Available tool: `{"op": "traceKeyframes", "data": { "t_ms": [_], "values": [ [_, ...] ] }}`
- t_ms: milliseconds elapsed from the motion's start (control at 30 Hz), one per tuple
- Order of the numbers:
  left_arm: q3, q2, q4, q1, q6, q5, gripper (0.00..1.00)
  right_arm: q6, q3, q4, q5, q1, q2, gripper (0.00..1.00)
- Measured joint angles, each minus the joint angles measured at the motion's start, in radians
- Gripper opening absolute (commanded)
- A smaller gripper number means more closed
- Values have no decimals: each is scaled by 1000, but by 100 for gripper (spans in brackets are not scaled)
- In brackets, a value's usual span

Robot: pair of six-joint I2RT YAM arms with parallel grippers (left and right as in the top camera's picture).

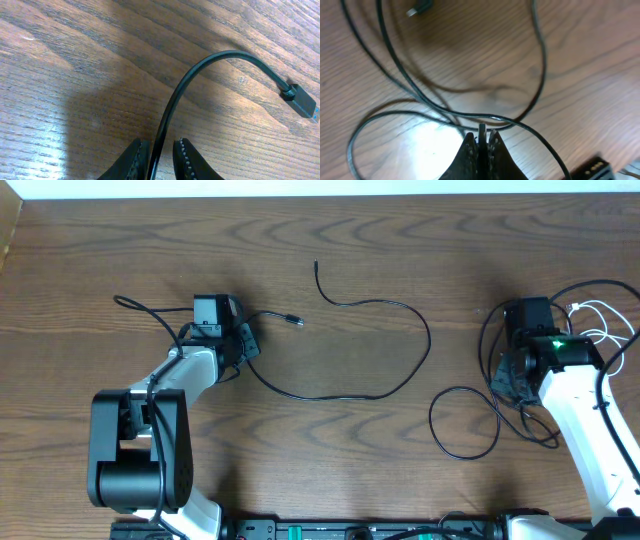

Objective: Untangle cables

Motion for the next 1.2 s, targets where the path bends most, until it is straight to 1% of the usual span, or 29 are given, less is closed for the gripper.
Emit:
{"op": "traceKeyframes", "data": {
  "t_ms": [233,267,300,333,400,467,533,667,767,833,933,1000,1033,1100,1167,1200],
  "values": [
    [0,0,3,0,0,0,23,2,-79,62,58,-56,0,1],
    [0,0,3,0,0,0,23,2,-98,79,63,-66,0,8],
    [0,0,3,0,0,0,23,5,-116,97,65,-76,0,22],
    [0,0,3,0,0,0,23,5,-134,119,67,-87,0,40],
    [0,0,3,0,0,0,23,5,-165,152,71,-102,0,60],
    [0,0,3,0,0,0,23,8,-190,180,72,-110,0,69],
    [0,0,3,0,0,0,23,3,-206,201,67,-110,0,73],
    [0,0,3,0,0,0,24,-19,-216,256,22,-110,0,77],
    [0,0,3,0,0,0,23,-48,-216,298,-68,-110,0,77],
    [0,0,3,0,0,0,23,-60,-216,321,-146,-110,0,80],
    [0,0,3,0,0,0,23,-75,-216,335,-273,-110,0,75],
    [0,0,4,0,0,0,23,-81,-216,338,-349,-110,0,66],
    [0,0,4,0,0,0,23,-84,-216,336,-385,-110,0,64],
    [0,0,4,0,0,0,23,-83,-216,321,-442,-109,0,63],
    [0,0,4,0,0,0,23,-82,-216,294,-480,-106,0,65],
    [0,0,4,0,0,0,23,-82,-216,277,-498,-105,0,57]
  ]
}}
